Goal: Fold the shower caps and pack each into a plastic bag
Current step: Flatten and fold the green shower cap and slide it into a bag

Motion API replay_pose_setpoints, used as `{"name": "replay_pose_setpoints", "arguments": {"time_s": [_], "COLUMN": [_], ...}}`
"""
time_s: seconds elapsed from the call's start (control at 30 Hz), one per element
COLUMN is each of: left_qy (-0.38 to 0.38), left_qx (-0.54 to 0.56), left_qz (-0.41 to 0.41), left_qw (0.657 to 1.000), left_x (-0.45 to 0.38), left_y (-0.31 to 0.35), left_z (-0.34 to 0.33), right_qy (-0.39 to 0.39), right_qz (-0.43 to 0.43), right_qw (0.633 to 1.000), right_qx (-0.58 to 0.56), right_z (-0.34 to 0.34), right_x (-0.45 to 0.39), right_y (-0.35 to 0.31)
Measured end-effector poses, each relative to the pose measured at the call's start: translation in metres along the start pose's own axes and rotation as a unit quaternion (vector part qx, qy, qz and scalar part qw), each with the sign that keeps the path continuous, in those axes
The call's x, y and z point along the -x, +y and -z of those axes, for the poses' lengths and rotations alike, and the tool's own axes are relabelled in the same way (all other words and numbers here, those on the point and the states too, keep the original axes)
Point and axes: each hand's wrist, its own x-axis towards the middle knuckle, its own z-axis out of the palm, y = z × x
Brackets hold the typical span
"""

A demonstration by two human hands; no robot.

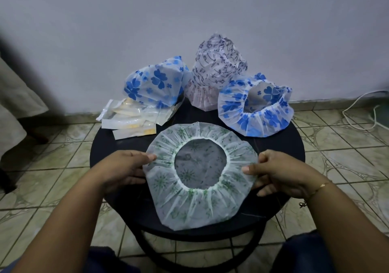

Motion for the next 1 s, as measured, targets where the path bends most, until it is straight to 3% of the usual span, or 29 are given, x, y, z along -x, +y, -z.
{"name": "replay_pose_setpoints", "arguments": {"time_s": [0.3, 0.5, 0.6, 0.63, 0.77, 0.83, 0.93, 1.0], "left_qy": [0.012, 0.01, 0.032, 0.042, 0.069, 0.063, 0.023, 0.002], "left_qx": [-0.032, -0.189, -0.186, -0.187, -0.274, -0.341, -0.374, -0.375], "left_qz": [0.037, -0.007, -0.013, -0.013, -0.004, -0.007, -0.034, -0.06], "left_qw": [0.999, 0.982, 0.982, 0.981, 0.959, 0.938, 0.927, 0.925], "left_x": [0.005, 0.014, 0.017, 0.017, 0.02, 0.024, 0.026, 0.028], "left_y": [-0.005, -0.004, -0.005, -0.006, -0.008, -0.008, -0.008, -0.006], "left_z": [0.017, 0.016, 0.013, 0.011, 0.007, 0.007, 0.005, 0.0], "right_qy": [0.115, 0.177, 0.231, 0.209, -0.007, -0.029, 0.075, 0.176], "right_qz": [0.001, 0.098, 0.106, 0.088, 0.01, 0.018, 0.021, 0.035], "right_qw": [0.993, 0.972, 0.953, 0.961, 0.995, 0.998, 0.997, 0.984], "right_qx": [-0.022, 0.117, 0.164, 0.161, 0.102, 0.053, -0.002, 0.019], "right_z": [0.002, -0.003, -0.004, -0.004, -0.012, -0.019, -0.018, -0.01], "right_x": [-0.016, -0.015, -0.005, 0.0, 0.015, 0.015, 0.003, -0.005], "right_y": [0.007, 0.008, 0.005, 0.004, 0.004, 0.007, 0.01, 0.011]}}
